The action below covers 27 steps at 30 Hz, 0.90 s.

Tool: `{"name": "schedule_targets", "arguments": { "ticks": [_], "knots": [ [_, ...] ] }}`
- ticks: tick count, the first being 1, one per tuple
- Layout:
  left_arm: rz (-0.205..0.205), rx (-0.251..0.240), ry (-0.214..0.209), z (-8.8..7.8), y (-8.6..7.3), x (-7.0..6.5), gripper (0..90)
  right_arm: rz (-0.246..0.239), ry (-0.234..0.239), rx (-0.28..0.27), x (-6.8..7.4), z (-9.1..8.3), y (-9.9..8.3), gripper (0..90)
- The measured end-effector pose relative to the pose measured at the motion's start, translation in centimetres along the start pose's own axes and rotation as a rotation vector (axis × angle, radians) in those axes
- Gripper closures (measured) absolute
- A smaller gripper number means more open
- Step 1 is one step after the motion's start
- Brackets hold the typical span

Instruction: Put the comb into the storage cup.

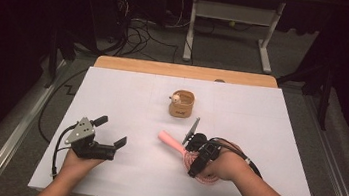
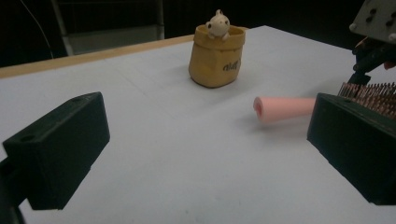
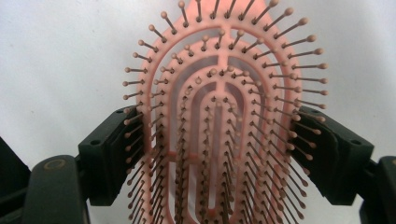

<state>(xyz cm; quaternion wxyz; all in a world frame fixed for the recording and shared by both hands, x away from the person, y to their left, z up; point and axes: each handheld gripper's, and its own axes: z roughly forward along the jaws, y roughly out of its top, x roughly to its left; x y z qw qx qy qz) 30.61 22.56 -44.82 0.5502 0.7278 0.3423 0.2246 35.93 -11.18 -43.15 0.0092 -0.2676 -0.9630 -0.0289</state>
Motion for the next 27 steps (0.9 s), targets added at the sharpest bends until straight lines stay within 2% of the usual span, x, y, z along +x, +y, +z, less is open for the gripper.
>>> {"name": "schedule_targets", "arguments": {
  "ticks": [3,5,9,12,15,20,27],
  "knots": [
    [0.010,-0.012,-0.002,0.5,1.1,-0.2,0.0,-0.010,0.001,-0.001,0.0,-0.1,0.3,20.5],
    [0.034,0.002,0.010,1.0,1.8,-0.2,0.0,-0.014,0.006,-0.004,0.0,-0.2,0.5,20.5],
    [0.029,-0.025,0.011,2.4,2.7,-0.3,0.3,-0.017,0.006,-0.003,-0.1,-0.2,0.8,20.5],
    [0.000,-0.039,-0.008,3.7,2.6,-0.5,1.2,-0.025,0.005,-0.005,-0.3,-0.4,1.0,20.5],
    [-0.002,-0.023,-0.021,4.9,2.1,-1.0,1.3,-0.028,0.004,-0.006,-0.3,-0.6,1.1,20.5],
    [0.068,0.027,-0.018,5.5,1.5,-1.8,0.6,-0.042,0.005,-0.009,-0.1,-0.7,1.4,20.6],
    [0.100,0.072,-0.005,5.2,0.4,-2.0,0.4,-0.041,0.004,-0.006,-0.1,-0.8,1.6,20.5]
  ]
}}
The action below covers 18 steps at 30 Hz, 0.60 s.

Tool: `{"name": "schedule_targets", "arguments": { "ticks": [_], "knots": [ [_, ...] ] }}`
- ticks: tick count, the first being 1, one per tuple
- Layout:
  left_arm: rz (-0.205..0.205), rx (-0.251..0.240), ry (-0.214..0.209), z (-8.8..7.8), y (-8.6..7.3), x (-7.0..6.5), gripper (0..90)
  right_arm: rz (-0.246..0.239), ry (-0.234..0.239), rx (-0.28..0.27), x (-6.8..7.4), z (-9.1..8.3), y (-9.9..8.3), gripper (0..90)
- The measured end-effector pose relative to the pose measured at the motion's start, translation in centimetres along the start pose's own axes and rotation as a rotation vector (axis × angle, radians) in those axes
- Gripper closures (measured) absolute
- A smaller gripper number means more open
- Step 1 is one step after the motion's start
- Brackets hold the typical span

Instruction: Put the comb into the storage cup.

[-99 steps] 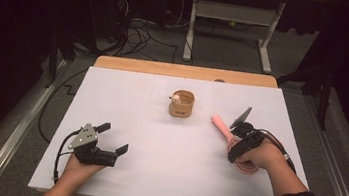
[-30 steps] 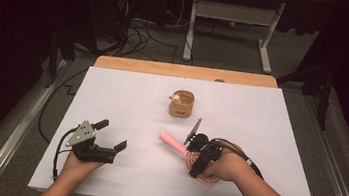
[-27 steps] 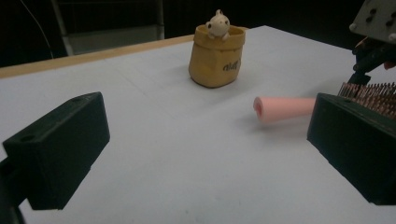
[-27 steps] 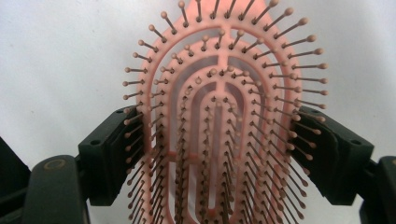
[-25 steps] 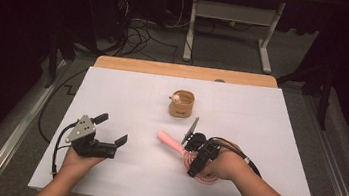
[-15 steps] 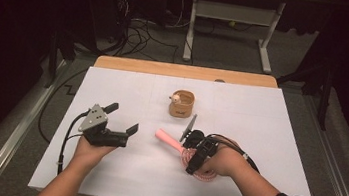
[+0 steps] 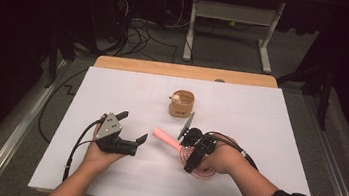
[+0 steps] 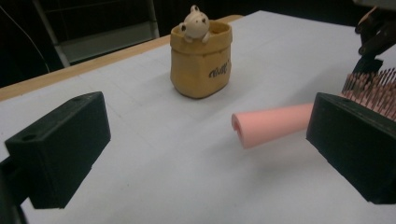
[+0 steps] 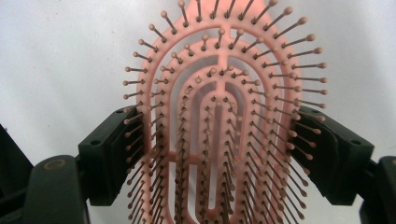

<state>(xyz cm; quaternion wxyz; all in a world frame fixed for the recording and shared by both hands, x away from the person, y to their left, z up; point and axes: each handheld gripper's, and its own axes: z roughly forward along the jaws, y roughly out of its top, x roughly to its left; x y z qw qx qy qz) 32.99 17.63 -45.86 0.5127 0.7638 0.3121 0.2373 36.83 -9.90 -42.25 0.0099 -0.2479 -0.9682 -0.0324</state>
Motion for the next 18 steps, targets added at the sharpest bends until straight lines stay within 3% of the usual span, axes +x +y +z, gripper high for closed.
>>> {"name": "schedule_targets", "arguments": {
  "ticks": [3,9,18],
  "knots": [
    [0.037,0.033,0.001,-0.2,-0.2,-0.4,0.1,-0.007,-0.004,0.010,0.1,-0.2,0.2,20.5],
    [0.089,0.021,0.007,-0.6,-1.0,-1.5,0.1,-0.011,-0.007,0.012,0.5,-0.6,0.7,20.5],
    [0.182,0.043,0.018,-0.6,-1.9,-2.6,0.2,-0.026,-0.003,0.021,0.7,-0.2,1.5,20.5]
  ]
}}
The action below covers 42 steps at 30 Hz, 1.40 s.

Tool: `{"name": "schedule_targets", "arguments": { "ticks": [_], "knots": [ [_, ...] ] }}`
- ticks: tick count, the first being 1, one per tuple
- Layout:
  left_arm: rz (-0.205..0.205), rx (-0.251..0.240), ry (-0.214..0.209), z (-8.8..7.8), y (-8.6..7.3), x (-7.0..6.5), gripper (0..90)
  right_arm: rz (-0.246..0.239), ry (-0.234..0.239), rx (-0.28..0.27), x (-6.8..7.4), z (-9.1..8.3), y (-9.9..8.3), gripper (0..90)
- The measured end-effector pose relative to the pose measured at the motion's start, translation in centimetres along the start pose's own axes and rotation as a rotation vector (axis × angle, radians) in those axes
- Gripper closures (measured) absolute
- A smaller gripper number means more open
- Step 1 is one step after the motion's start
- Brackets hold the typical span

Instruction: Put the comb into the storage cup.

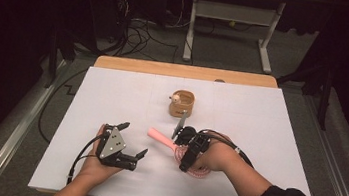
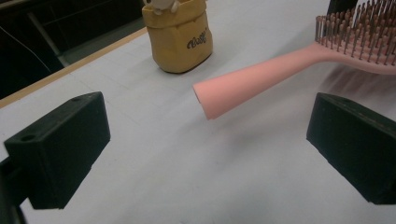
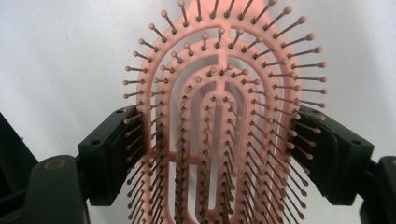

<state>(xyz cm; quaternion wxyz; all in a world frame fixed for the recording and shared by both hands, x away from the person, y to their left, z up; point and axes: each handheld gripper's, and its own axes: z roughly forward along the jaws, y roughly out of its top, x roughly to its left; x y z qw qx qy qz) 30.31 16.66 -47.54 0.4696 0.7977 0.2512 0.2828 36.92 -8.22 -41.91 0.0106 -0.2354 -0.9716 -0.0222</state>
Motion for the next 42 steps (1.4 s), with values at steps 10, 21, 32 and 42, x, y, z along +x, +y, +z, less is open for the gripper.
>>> {"name": "schedule_targets", "arguments": {
  "ticks": [10,21,32,42],
  "knots": [
    [0.074,0.015,0.013,0.3,0.0,-1.0,0.5,-0.030,0.005,0.000,0.5,0.5,1.0,20.5],
    [0.132,0.024,0.025,0.7,-0.1,-1.9,1.6,-0.053,0.015,0.009,0.9,1.2,2.1,20.5],
    [0.182,0.052,0.040,1.0,0.0,-2.4,2.6,-0.079,0.027,0.001,1.4,0.9,3.1,20.5],
    [0.219,0.082,0.049,1.5,0.5,-2.9,2.8,-0.100,0.026,-0.002,2.2,0.2,3.9,20.5]
  ]
}}
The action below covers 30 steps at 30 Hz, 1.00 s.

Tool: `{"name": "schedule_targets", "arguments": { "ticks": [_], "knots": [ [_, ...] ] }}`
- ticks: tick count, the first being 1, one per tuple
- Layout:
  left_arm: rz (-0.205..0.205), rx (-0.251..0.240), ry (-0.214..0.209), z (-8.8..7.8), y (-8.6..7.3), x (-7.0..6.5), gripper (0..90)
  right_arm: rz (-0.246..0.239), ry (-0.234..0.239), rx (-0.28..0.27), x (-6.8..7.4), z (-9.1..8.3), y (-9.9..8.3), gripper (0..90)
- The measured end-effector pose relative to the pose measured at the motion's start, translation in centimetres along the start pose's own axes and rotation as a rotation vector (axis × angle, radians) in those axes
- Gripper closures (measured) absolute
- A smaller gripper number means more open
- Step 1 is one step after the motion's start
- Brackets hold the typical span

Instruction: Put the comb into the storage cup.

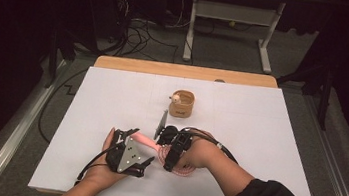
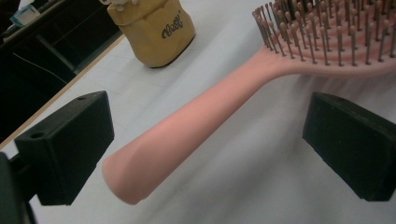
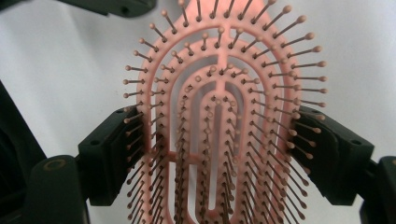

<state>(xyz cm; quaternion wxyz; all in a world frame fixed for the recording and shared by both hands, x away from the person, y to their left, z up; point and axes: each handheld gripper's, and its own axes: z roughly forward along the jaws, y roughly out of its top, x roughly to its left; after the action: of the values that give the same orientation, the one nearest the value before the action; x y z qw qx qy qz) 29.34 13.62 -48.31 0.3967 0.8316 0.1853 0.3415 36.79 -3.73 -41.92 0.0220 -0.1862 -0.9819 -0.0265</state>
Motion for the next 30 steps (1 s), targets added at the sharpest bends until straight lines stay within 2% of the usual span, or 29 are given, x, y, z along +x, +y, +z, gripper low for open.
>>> {"name": "schedule_targets", "arguments": {
  "ticks": [7,15,23,30],
  "knots": [
    [0.047,0.014,0.007,0.22,0.61,-0.51,3.4,0.001,-0.006,-0.002,0.20,-0.13,0.32,20.5],
    [0.072,0.036,0.010,0.33,0.77,-0.50,5.4,-0.001,0.001,0.002,0.26,-0.22,0.40,20.5],
    [0.084,0.029,0.017,0.10,0.72,-0.38,12.3,-0.004,0.004,0.001,0.52,-0.51,0.48,20.5],
    [0.123,0.033,0.025,-0.03,0.71,-0.53,15.4,-0.010,0.018,0.005,0.80,-0.69,0.72,20.4]
  ]
}}
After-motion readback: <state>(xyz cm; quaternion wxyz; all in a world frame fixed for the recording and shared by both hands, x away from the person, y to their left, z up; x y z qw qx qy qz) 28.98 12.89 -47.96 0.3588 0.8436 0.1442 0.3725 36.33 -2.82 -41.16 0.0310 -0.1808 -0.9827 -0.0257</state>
